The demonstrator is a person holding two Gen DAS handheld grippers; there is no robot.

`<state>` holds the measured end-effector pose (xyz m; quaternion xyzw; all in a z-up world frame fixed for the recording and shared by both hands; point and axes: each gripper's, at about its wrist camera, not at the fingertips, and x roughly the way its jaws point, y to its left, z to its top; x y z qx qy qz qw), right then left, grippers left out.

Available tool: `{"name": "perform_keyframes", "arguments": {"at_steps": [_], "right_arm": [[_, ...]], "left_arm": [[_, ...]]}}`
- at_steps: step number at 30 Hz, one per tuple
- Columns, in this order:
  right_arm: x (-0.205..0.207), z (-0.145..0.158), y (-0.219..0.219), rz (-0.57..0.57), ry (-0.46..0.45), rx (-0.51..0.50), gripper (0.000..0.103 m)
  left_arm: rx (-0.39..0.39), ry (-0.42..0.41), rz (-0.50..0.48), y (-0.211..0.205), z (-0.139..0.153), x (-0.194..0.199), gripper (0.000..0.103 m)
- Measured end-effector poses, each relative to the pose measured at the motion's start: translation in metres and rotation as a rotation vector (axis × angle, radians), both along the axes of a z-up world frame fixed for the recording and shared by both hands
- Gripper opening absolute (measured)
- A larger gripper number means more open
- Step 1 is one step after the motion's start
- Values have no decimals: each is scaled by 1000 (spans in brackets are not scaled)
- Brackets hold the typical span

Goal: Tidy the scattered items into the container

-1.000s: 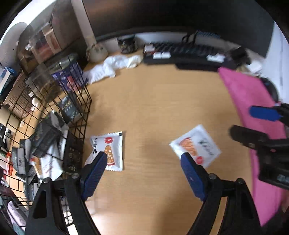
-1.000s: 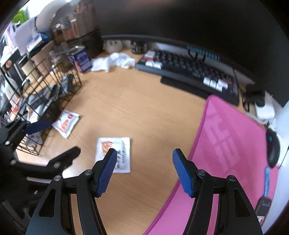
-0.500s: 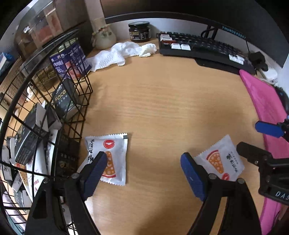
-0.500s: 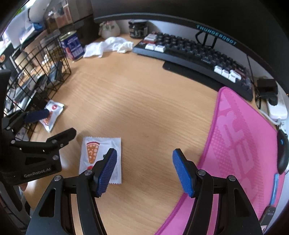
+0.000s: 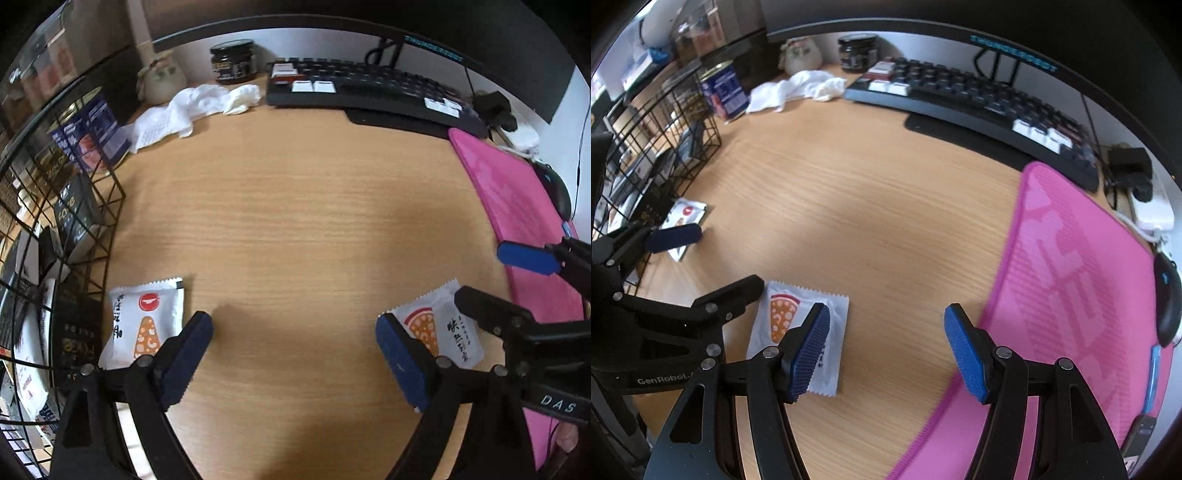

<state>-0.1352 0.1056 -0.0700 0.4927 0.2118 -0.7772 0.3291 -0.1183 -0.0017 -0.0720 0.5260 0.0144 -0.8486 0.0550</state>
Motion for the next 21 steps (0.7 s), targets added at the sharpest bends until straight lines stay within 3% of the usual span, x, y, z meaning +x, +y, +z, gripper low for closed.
{"name": "perform_keyframes", "arguments": {"at_steps": [7, 10, 13, 17, 21], "right_arm": [[2, -2, 2, 15, -14, -18, 64], [5, -4, -1, 28, -16, -21, 64], [8, -3, -3, 37, -11, -17, 64], [8, -3, -4, 39, -9, -15, 64], [8, -4, -4, 36, -13, -14, 64]], "left_arm": [[-197, 51, 134, -10, 13, 5, 91], [-228, 46, 163, -13, 9, 6, 90], [-204, 41, 177, -17, 1, 5, 91], [-94, 34, 201, -33, -1, 5, 95], [-86, 31, 183, -34, -3, 6, 98]]}}
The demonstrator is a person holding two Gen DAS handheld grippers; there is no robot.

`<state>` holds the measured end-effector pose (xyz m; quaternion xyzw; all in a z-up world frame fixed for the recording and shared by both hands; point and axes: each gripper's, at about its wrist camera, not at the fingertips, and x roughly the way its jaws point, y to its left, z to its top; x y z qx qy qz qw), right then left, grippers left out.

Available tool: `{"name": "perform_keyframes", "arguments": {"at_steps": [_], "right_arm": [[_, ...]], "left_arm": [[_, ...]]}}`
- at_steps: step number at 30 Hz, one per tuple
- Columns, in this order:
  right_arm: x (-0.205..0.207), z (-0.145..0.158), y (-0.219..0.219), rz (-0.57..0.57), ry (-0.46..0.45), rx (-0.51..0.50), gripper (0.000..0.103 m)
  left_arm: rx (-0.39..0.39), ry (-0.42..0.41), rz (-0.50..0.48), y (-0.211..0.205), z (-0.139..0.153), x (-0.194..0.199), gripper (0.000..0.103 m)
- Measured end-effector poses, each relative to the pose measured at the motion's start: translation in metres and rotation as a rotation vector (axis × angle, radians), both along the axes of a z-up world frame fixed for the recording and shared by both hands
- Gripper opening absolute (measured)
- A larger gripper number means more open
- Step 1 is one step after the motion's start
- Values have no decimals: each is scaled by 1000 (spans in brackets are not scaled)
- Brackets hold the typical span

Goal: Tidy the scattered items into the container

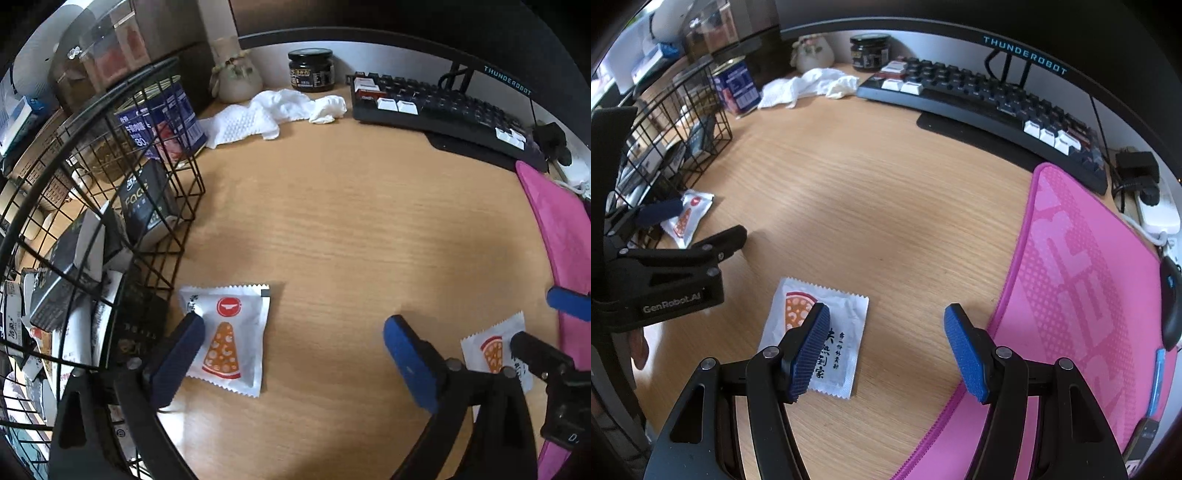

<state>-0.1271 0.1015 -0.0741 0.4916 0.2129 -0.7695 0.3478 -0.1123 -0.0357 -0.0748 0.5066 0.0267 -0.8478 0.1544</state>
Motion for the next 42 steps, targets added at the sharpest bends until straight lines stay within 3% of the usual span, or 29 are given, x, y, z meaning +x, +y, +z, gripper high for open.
{"name": "perform_keyframes", "arguments": {"at_steps": [6, 14, 18, 20, 21, 22, 26, 29, 31, 34, 39, 42], "right_arm": [[7, -3, -2, 10, -4, -5, 64], [30, -4, -12, 75, -7, -7, 64], [41, -7, -18, 97, 43, 28, 66], [36, -6, -16, 87, 35, 30, 60], [34, -5, -14, 80, 38, 29, 44], [30, -4, -11, 65, 41, 33, 38], [16, 0, 1, 17, 59, 52, 26], [3, 1, 11, -22, 66, 69, 5], [-5, -1, 16, -50, 78, 94, 3], [-13, 2, 24, -69, 38, 42, 3], [-17, 9, 28, -85, -7, -39, 8], [-13, 9, 21, -61, -17, -50, 9]], "left_arm": [[22, -12, -39, 4, -1, -1, 101], [122, -16, -80, 11, -3, -3, 101], [122, -7, -77, 11, -3, -3, 101], [128, -7, -78, 12, -3, -3, 101], [130, -8, -80, 13, -3, -3, 101], [131, -8, -82, 14, -3, -4, 101], [132, -10, -136, 31, -3, -10, 101], [133, -22, -187, 44, -2, -13, 101], [130, -22, -194, 49, 1, -13, 101], [125, 19, -180, 46, 14, -8, 101], [52, 32, -67, 19, 24, -2, 101], [53, 12, -27, 3, 17, -3, 101]]}}
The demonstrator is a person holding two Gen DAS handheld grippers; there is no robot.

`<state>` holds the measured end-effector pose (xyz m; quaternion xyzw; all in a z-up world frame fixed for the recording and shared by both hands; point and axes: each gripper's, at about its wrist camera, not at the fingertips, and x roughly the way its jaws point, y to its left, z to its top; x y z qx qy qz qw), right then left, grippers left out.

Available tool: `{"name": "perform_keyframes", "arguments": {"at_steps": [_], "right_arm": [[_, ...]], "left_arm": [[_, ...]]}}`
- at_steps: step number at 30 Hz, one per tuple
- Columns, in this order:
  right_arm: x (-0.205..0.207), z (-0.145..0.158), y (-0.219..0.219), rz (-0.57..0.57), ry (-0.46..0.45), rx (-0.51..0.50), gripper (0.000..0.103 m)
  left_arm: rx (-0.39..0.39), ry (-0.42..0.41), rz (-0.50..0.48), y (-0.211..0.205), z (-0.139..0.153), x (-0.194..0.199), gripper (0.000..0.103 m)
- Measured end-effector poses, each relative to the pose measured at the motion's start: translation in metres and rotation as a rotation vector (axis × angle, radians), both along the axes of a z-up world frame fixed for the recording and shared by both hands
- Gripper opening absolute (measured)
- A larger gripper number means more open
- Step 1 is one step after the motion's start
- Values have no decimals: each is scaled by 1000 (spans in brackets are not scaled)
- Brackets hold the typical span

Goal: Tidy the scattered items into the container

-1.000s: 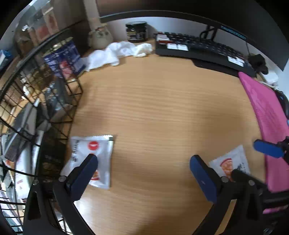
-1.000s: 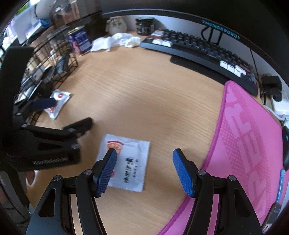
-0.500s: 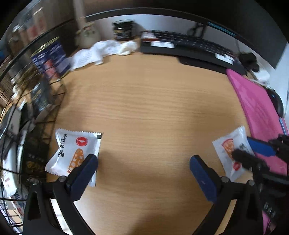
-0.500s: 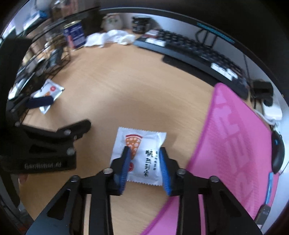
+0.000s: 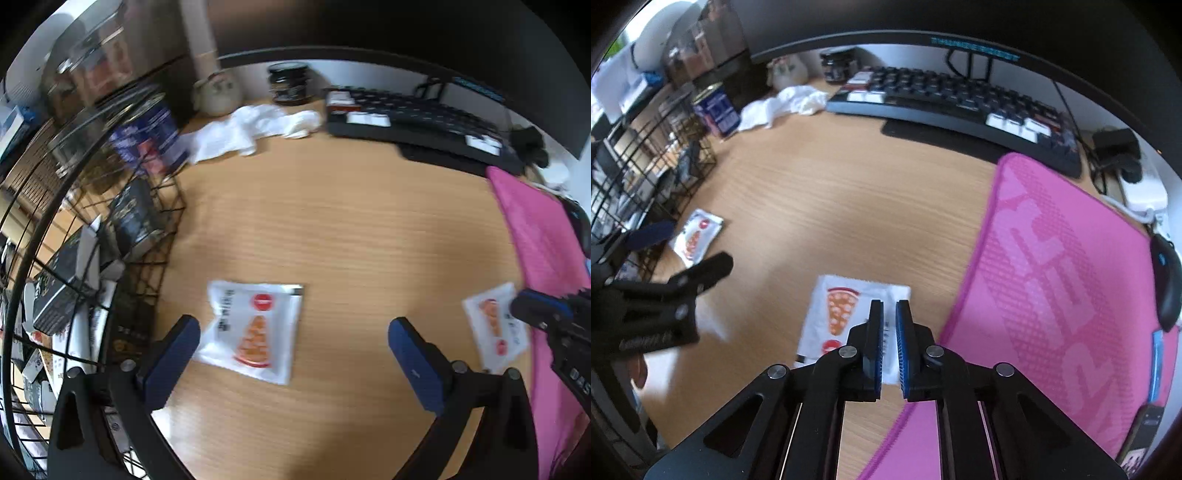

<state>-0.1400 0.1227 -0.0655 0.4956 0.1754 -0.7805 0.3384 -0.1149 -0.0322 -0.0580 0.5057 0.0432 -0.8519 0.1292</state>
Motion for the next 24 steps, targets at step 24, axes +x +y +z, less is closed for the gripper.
{"name": "perform_keyframes", "arguments": {"at_steps": [24], "right_arm": [[10, -4, -12, 36, 3, 18, 13]], "left_arm": [[82, 18, -24, -5, -5, -4, 101]]}}
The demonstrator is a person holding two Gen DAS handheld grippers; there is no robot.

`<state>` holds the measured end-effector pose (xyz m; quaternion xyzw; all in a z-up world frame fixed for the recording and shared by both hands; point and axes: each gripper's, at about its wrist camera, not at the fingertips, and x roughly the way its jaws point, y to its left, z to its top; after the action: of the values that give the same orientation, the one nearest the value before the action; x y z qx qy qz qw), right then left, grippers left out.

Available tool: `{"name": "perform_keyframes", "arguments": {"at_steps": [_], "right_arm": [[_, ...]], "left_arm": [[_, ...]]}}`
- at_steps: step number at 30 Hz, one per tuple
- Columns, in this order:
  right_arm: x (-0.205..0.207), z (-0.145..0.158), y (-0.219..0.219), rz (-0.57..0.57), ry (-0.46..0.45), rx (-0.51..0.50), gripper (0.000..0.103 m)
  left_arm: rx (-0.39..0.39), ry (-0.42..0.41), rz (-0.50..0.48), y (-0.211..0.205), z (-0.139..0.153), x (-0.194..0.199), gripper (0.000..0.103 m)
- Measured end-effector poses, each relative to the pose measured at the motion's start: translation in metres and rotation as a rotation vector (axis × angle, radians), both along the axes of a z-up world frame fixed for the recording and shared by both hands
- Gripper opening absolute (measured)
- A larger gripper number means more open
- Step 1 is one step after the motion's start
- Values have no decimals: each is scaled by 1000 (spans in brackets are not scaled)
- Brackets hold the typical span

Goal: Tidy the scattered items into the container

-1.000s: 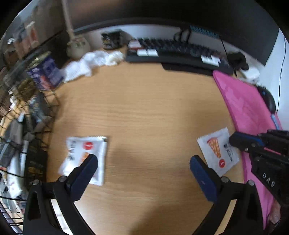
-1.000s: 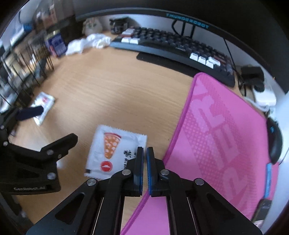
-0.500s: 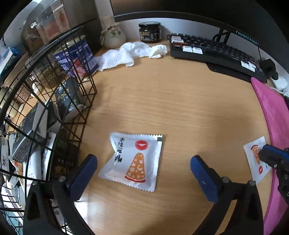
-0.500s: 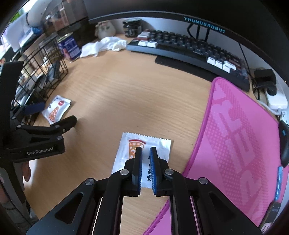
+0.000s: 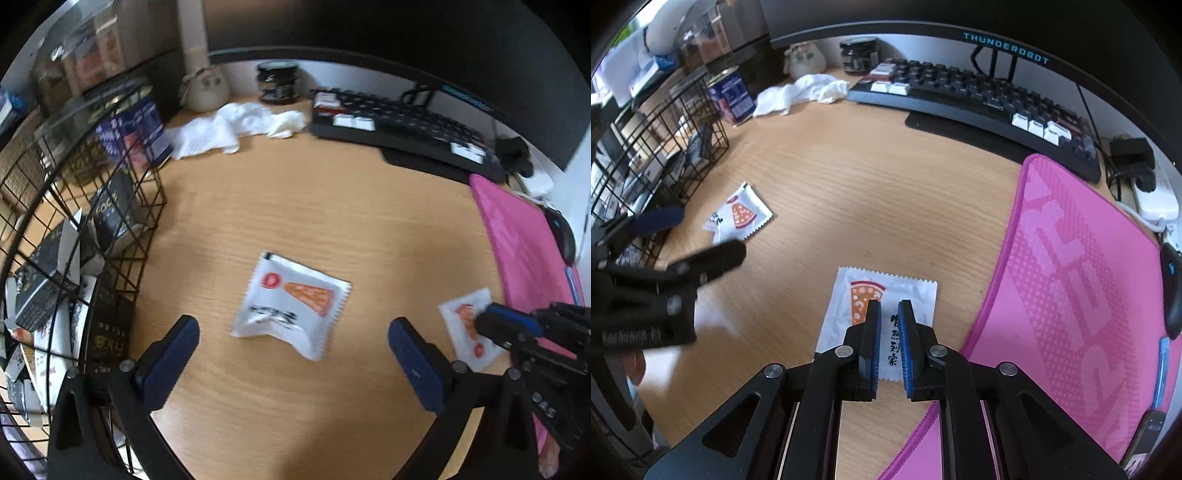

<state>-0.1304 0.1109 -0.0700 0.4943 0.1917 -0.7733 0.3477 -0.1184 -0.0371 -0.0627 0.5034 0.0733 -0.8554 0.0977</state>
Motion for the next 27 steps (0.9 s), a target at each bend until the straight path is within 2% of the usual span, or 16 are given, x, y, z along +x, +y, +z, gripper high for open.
{"name": "perform_keyframes", "arguments": {"at_steps": [2, 8, 11, 14, 17, 22, 23, 25, 27], "right_arm": [[0, 1, -2, 2, 4, -1, 16], [3, -1, -6, 20, 17, 0, 34], [-2, 4, -10, 27, 15, -15, 35], [-7, 11, -20, 44, 28, -14, 35], [-9, 14, -23, 43, 54, 13, 35], [-4, 2, -11, 39, 11, 29, 36], [-2, 0, -9, 37, 12, 29, 38], [2, -2, -9, 31, 29, 29, 53], [7, -5, -12, 42, 45, 49, 54]], "left_arm": [[13, -11, 7, -5, -6, -4, 101], [47, -30, 37, -11, -16, -15, 101], [59, -20, 27, -9, -15, -18, 101], [82, -8, -44, 5, -15, -24, 101], [51, -20, -85, 18, -17, -33, 101], [79, -20, -82, 19, -15, -48, 101], [81, -19, -71, 16, -15, -49, 101], [63, -21, -61, 14, -16, -48, 101], [18, -42, -88, 17, -18, -48, 100]]}}
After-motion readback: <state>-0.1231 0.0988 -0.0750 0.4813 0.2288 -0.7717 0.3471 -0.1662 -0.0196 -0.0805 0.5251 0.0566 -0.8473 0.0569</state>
